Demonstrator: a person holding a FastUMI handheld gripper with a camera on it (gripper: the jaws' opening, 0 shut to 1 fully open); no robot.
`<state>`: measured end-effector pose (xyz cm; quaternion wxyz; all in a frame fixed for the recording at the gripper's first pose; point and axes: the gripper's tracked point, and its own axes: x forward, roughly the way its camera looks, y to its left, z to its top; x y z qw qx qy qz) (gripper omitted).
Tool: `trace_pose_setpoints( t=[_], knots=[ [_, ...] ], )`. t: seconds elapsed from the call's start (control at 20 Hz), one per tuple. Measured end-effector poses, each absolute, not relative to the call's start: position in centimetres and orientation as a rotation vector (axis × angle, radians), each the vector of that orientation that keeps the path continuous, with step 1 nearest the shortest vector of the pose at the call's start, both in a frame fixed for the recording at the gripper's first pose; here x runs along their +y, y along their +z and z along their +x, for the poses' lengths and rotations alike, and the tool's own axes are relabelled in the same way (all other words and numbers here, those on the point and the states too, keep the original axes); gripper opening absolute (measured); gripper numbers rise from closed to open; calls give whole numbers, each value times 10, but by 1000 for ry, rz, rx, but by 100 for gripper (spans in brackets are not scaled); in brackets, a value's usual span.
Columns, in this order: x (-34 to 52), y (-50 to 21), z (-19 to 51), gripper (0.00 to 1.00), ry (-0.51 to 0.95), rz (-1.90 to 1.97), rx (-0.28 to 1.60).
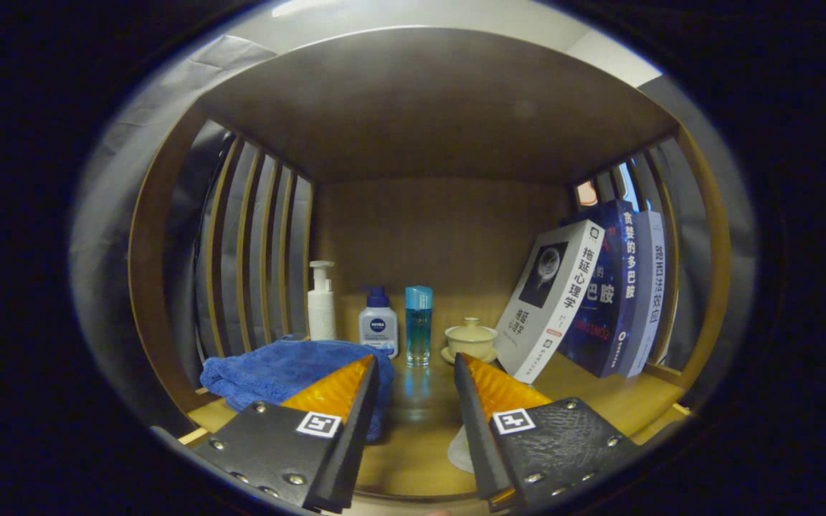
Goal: Pull open the drawer, take out the items inside it, and place them on the countertop above the cabinet.
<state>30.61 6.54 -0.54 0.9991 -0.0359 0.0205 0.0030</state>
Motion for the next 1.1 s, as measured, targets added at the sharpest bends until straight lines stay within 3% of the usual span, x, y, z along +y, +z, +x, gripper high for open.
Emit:
trace_pose_setpoints(
  t=[1.1],
  knots=[
    [61,-2,302,63,1,-18,25]
  ],
)
